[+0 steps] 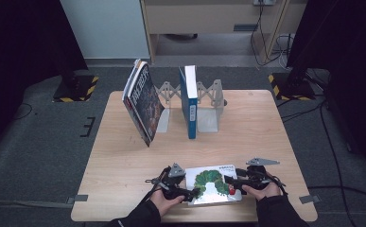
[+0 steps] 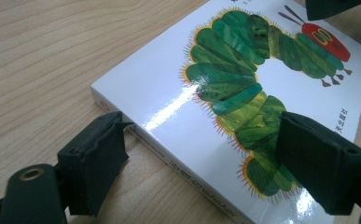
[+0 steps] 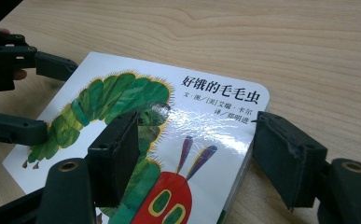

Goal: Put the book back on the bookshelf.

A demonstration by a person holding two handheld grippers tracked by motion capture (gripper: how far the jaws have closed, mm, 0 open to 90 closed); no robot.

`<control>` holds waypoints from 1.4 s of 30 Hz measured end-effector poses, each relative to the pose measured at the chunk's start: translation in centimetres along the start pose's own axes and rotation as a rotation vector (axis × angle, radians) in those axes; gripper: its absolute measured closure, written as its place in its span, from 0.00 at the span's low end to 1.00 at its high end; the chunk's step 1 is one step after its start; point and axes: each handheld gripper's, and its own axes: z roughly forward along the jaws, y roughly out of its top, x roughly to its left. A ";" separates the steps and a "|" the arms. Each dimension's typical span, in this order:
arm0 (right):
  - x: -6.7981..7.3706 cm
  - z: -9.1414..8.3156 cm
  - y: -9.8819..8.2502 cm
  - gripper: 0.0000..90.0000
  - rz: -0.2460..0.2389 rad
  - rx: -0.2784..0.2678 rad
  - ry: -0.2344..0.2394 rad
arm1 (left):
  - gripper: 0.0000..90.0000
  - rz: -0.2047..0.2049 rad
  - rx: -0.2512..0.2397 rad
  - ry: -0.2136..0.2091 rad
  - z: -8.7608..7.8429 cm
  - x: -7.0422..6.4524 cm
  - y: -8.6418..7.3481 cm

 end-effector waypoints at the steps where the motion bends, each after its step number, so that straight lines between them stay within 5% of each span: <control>1: 0.0 0.0 0.0 0.35 0.002 -0.001 0.001 | 0.15 0.001 0.001 -0.001 0.1 0.0 0.0; 13: 0.0 0.0 0.6 0.34 0.022 -0.026 0.011 | 0.10 0.008 -0.015 0.001 0.4 0.5 0.2; 35: 0.5 -0.6 2.5 0.35 0.057 -0.226 0.081 | 0.04 -0.054 -0.016 -0.021 0.2 1.1 0.4; 42: 0.6 -0.4 2.2 0.35 0.092 -0.224 0.080 | 0.04 -0.046 -0.021 -0.015 0.3 1.1 0.3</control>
